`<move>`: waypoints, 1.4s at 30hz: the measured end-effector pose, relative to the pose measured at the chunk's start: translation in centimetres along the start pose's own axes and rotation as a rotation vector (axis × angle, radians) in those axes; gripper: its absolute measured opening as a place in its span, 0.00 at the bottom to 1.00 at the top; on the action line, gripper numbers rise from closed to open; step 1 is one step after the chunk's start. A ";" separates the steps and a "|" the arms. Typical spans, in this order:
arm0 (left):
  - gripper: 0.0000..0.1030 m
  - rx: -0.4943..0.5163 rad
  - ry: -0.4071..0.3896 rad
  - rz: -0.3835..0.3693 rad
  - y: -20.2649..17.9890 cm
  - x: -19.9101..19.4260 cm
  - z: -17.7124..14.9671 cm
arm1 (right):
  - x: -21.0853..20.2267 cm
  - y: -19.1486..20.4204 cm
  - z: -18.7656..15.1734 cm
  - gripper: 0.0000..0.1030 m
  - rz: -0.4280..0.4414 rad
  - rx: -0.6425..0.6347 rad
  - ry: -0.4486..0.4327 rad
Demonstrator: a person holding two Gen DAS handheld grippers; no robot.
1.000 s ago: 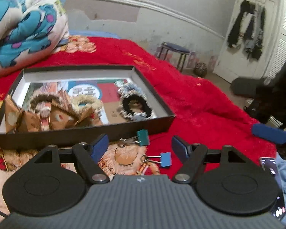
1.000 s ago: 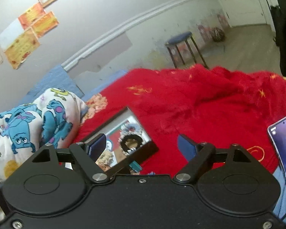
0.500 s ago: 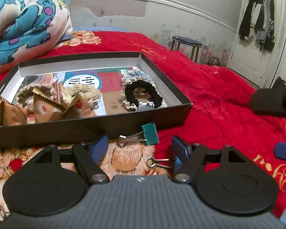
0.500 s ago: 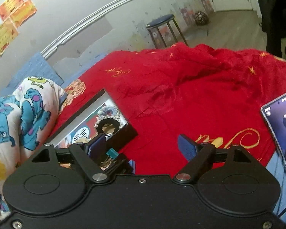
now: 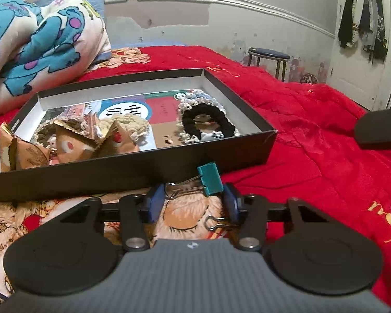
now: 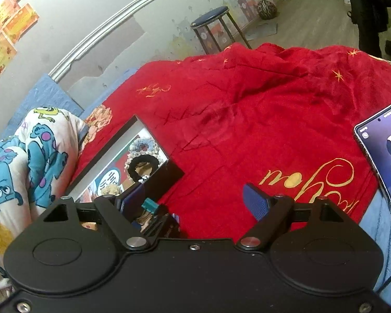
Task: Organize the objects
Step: 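Close left gripper on the teal binder clip while right gripper grasps the blue binder clip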
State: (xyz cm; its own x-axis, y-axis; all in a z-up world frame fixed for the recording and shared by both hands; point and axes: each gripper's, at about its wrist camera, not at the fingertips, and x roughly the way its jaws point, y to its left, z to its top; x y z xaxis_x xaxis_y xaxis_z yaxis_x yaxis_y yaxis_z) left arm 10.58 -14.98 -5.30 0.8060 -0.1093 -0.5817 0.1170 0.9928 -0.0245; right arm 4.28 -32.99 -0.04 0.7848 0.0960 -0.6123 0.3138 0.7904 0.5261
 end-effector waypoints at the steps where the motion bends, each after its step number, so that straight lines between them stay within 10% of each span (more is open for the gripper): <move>1: 0.52 -0.002 0.000 0.003 0.2 0.0 0.0 | 0.0 0.1 0.0 0.80 -0.004 -0.003 -0.001; 29: 0.51 0.155 0.111 0.088 5.8 -5.8 -1.3 | 4.8 5.7 -4.1 0.81 -0.001 -0.350 0.096; 37: 0.51 0.256 0.089 0.016 8.1 -8.0 -0.1 | 5.2 7.8 -5.8 0.80 -0.030 -0.534 0.035; 42: 0.52 0.150 0.120 -0.034 7.9 -6.1 -0.8 | 6.1 8.3 -7.2 0.69 -0.042 -0.612 0.082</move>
State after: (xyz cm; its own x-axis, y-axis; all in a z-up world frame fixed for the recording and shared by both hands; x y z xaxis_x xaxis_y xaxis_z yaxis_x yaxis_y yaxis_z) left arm 6.12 -6.45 -2.58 0.7263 -0.1269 -0.6756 0.2350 0.9694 0.0705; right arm 7.83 -21.49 -3.63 0.7273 0.0838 -0.6812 -0.0387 0.9959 0.0812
